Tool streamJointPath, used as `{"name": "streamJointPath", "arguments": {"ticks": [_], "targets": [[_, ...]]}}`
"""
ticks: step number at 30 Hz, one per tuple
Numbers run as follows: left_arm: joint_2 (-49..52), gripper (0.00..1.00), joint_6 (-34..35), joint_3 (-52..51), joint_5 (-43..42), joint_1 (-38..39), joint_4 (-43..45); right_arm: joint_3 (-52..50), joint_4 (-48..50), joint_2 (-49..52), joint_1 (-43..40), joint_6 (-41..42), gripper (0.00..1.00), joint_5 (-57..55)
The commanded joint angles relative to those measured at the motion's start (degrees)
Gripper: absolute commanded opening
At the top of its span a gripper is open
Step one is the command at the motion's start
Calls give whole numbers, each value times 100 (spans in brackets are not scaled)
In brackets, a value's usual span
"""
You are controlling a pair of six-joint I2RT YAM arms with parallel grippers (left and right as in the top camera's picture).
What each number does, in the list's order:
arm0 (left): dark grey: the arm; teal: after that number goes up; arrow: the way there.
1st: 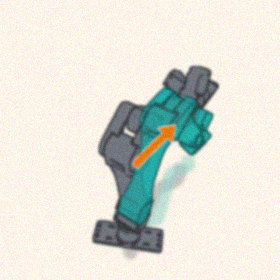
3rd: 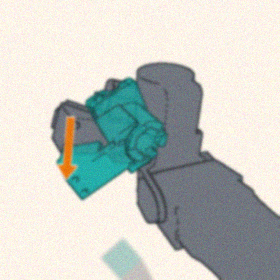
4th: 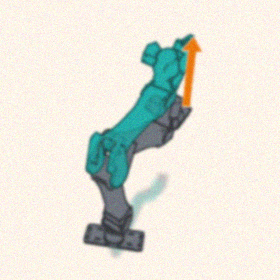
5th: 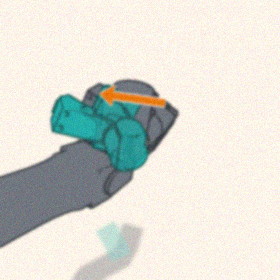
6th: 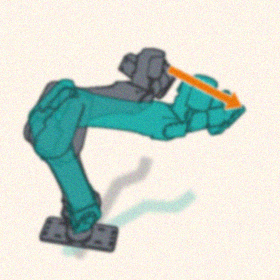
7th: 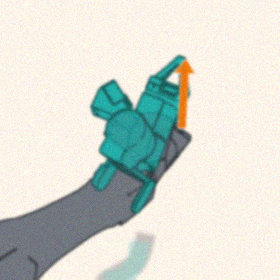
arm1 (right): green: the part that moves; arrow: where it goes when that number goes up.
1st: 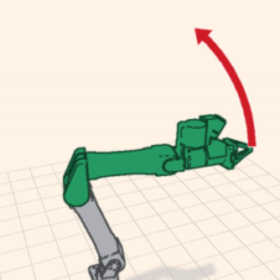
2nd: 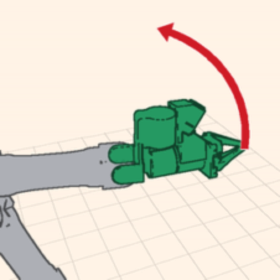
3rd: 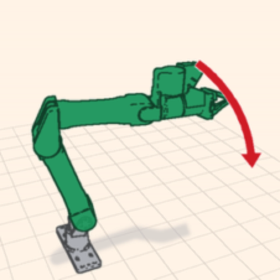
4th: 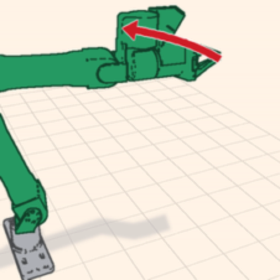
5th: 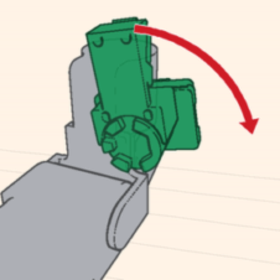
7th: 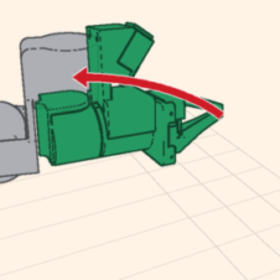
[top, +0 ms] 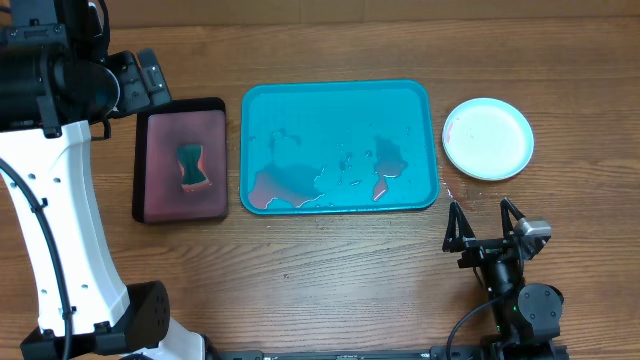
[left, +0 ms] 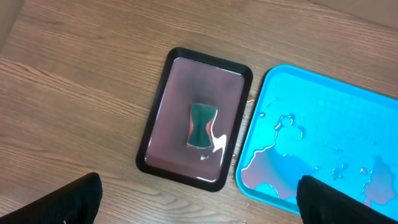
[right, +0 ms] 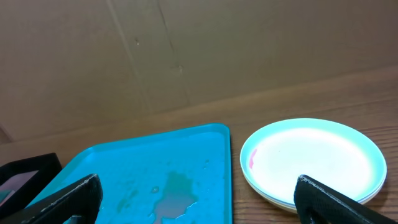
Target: Clean dirty plates on tray and stack at the side
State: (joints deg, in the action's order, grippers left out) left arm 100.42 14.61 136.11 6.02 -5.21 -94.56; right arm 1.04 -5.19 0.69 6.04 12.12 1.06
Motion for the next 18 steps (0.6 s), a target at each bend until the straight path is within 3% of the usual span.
{"name": "streamJointPath", "arguments": {"ticks": [1, 9, 13, 18], "targets": [[17, 100, 42, 7, -7, 52, 9, -59, 39, -52, -17, -17, 100, 11], [-251, 100, 39, 4, -7, 114, 9, -59, 39, -52, -17, -17, 100, 11], [-992, 100, 39, -173, -7, 111, 13, -59, 39, -52, -17, -17, 100, 11], [-2413, 100, 42, -1340, -4, 111, 11, -59, 39, -52, -17, -17, 100, 11]]}}
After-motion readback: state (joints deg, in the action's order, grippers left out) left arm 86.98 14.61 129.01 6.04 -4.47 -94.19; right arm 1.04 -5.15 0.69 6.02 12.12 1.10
